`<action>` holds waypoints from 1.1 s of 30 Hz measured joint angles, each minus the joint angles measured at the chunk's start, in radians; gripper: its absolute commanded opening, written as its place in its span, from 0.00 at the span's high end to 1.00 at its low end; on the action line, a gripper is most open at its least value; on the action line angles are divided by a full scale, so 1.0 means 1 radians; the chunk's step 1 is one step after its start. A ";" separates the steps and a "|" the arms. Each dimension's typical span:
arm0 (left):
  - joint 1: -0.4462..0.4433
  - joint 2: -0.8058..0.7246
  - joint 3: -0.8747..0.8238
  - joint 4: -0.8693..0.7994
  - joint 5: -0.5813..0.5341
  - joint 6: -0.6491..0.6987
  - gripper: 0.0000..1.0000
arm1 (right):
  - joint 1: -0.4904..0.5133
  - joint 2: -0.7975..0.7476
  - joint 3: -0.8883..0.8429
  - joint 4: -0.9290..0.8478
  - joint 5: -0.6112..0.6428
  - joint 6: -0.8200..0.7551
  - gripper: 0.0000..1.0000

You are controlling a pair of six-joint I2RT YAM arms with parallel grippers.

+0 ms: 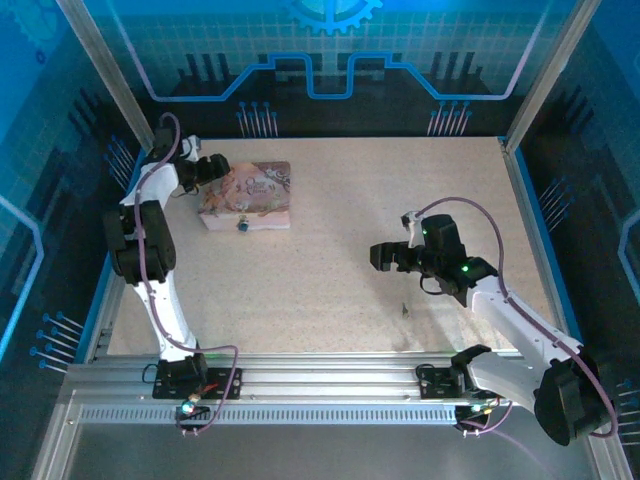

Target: Unlock a padlock with a key

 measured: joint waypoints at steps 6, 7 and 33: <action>-0.047 0.026 0.006 -0.020 -0.052 0.070 0.25 | 0.000 -0.029 -0.004 -0.011 0.018 0.000 0.00; -0.057 0.026 0.008 -0.021 -0.055 0.082 0.26 | 0.000 -0.034 -0.006 -0.013 0.019 0.000 0.00; -0.380 -0.080 -0.143 0.017 -0.059 0.180 0.26 | 0.000 -0.071 -0.034 -0.086 0.054 0.001 0.00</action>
